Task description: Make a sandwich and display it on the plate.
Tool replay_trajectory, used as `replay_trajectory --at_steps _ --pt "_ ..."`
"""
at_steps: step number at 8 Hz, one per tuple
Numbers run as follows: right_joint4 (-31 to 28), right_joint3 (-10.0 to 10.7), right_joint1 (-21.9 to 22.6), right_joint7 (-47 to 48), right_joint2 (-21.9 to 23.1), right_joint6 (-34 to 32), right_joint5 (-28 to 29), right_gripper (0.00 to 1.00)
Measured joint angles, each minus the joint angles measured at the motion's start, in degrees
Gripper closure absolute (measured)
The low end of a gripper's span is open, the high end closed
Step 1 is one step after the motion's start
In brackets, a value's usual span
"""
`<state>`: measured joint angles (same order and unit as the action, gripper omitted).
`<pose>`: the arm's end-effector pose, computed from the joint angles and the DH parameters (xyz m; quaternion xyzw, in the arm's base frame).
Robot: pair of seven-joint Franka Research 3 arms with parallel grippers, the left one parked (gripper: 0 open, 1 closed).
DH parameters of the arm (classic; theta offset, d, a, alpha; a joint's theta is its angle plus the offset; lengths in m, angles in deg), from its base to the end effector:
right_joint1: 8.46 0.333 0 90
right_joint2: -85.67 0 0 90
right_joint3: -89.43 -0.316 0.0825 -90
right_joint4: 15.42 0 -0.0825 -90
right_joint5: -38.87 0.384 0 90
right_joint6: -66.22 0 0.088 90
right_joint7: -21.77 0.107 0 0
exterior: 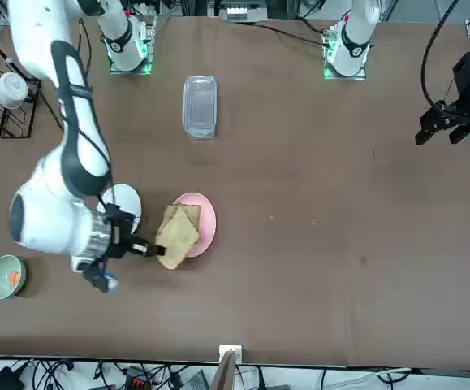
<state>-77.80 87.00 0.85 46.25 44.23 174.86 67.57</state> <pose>0.7417 0.1795 0.4145 -0.9499 0.1814 0.0389 0.2517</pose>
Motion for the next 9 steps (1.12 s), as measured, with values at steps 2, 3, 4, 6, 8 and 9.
replay_trajectory --at_steps 2,3,4,6,8,9 --pt "-4.5 1.8 -2.4 3.4 5.9 -2.1 -3.5 0.92" --pt "-8.0 3.0 -2.7 4.7 9.0 -2.3 -5.5 0.92" --pt "-12.4 4.4 -2.6 6.0 11.6 -1.3 -6.6 0.92" --pt "-23.3 7.7 -2.6 6.9 15.9 5.7 -7.1 0.92" --pt "-34.0 9.8 -2.7 6.9 19.0 13.6 -7.0 0.92" --pt "-38.1 10.2 -2.8 7.1 20.0 17.2 -7.0 0.92"
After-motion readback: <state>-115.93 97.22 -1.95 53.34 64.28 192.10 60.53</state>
